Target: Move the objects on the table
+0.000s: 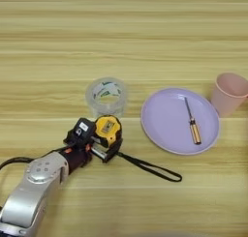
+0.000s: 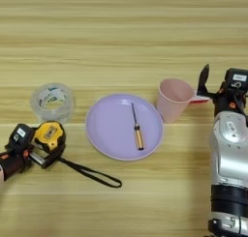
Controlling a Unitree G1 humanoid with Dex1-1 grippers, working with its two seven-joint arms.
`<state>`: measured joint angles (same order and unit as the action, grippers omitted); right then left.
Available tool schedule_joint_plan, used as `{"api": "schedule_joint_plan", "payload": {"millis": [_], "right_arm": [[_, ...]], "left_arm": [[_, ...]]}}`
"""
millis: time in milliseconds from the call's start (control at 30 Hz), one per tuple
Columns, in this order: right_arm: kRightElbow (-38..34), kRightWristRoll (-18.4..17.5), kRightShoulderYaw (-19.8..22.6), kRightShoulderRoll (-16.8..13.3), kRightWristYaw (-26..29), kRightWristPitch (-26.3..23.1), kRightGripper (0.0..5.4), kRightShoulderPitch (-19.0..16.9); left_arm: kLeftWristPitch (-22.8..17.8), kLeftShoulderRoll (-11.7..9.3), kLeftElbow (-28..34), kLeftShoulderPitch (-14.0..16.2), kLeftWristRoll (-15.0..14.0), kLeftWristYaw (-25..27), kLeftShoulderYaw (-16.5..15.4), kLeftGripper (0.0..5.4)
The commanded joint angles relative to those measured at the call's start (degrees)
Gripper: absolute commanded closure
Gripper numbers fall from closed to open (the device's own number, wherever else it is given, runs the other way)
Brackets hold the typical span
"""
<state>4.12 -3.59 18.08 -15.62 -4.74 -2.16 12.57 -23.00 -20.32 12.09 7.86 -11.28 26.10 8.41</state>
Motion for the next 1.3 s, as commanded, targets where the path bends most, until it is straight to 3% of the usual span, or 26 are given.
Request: {"api": "schedule_joint_plan", "payload": {"millis": [33, 267, 567, 900, 1300], "right_arm": [[-0.7, -0.26, -0.06, 0.23, -0.04, -0.93, 0.0, 0.5], [-0.6, -0.31, -0.03, 0.18, 0.02, -0.98, 0.0, 0.56], [-0.42, -0.25, -0.06, 0.21, -0.05, -1.03, 0.0, 0.67], [-0.24, -0.2, -0.15, 0.27, -0.1, -1.04, 0.0, 0.79], [0.03, -0.14, -0.33, 0.3, 0.03, -0.86, 0.0, 0.73]], "left_arm": [[1.43, 0.36, -0.83, 0.01, 0.89, 0.0, 0.09, 0.24], [3.02, 0.55, -1.46, -0.11, 1.22, 0.42, 0.3, 0.9], [5.71, 0.32, -0.39, -0.01, 2.61, 1.72, 1.46, 0.91], [6.44, 1.5, 1.51, -0.45, 0.92, 3.25, 1.55, 0.91], [2.32, 4.45, 9.17, -3.61, -0.77, 3.99, 5.59, 0.91]]}}
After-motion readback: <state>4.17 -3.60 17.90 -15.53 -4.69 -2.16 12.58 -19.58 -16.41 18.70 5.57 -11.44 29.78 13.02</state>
